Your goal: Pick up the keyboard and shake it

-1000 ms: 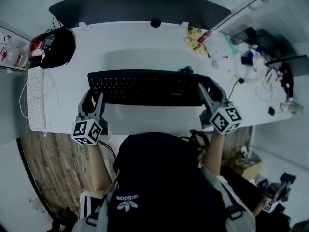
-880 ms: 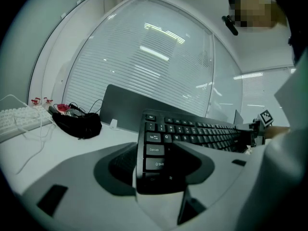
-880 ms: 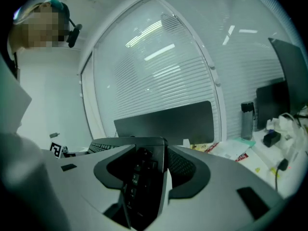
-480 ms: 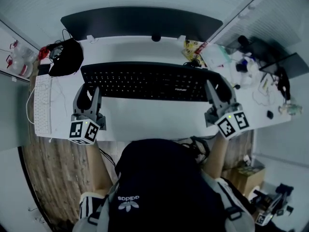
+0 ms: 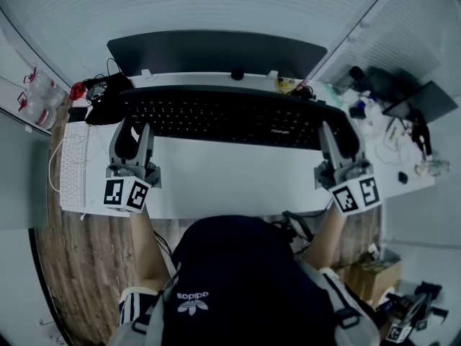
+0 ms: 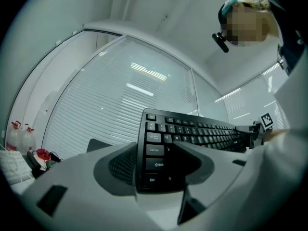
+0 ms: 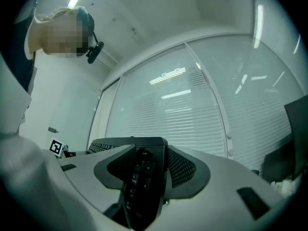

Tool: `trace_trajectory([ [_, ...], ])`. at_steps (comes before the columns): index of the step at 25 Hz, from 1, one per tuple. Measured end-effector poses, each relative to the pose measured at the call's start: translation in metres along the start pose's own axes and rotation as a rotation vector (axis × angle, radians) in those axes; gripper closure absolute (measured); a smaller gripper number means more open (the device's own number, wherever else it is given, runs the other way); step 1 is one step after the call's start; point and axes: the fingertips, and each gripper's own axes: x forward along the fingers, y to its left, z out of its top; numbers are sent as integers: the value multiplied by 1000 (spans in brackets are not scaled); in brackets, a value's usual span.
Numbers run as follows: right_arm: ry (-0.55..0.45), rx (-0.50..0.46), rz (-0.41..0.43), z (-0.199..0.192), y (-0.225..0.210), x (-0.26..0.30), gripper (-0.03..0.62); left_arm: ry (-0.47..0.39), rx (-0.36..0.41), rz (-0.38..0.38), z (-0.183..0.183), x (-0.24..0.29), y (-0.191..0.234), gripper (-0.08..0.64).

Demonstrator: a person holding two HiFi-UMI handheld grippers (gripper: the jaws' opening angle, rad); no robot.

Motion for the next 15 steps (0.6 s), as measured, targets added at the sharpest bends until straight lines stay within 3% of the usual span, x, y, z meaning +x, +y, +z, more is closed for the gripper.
trace_trajectory([
  [4, -41, -65, 3, 26, 1, 1, 394, -74, 32, -21, 27, 8, -5, 336],
  [15, -219, -117, 19, 78, -2, -15, 394, -243, 147, -55, 99, 16, -28, 336],
])
